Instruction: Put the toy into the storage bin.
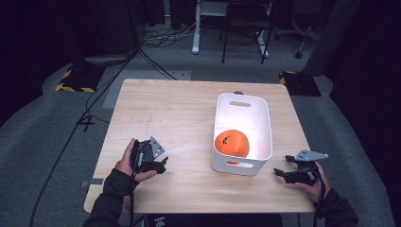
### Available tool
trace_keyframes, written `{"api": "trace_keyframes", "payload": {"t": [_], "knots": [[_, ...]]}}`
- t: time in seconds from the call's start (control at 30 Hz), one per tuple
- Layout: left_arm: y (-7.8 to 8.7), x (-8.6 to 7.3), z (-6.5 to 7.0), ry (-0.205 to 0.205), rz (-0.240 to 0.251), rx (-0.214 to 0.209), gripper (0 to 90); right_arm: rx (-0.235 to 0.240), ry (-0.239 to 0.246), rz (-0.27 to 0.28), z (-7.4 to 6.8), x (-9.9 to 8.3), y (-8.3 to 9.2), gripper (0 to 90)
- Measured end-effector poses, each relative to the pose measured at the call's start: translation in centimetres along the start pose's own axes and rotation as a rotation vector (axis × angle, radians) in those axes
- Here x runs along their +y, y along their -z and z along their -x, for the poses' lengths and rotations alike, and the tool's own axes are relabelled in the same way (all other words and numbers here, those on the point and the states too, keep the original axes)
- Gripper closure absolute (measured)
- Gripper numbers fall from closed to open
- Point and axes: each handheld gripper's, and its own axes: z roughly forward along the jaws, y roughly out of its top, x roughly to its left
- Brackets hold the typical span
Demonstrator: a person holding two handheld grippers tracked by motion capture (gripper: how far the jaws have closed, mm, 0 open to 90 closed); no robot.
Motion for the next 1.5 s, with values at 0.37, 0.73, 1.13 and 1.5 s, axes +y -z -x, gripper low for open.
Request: {"api": "trace_keyframes", "payload": {"t": [0.37,0.73,1.13,1.5], "knots": [[-0.4,-2.6,0.4,0.039,-0.004,-0.005,16.9,0.004,0.002,-0.003,0.0,0.1,-0.1,17.9],[-0.7,-5.1,0.4,0.113,0.002,-0.036,16.9,0.004,0.000,-0.003,0.0,0.1,-0.1,17.9],[-0.4,-7.7,-0.2,0.228,0.032,-0.059,16.7,0.004,0.003,-0.002,0.0,0.1,-0.1,17.9],[0.3,-10.1,-1.4,0.374,0.042,-0.129,16.5,0.005,0.001,-0.002,0.0,0.0,0.0,18.0]]}}
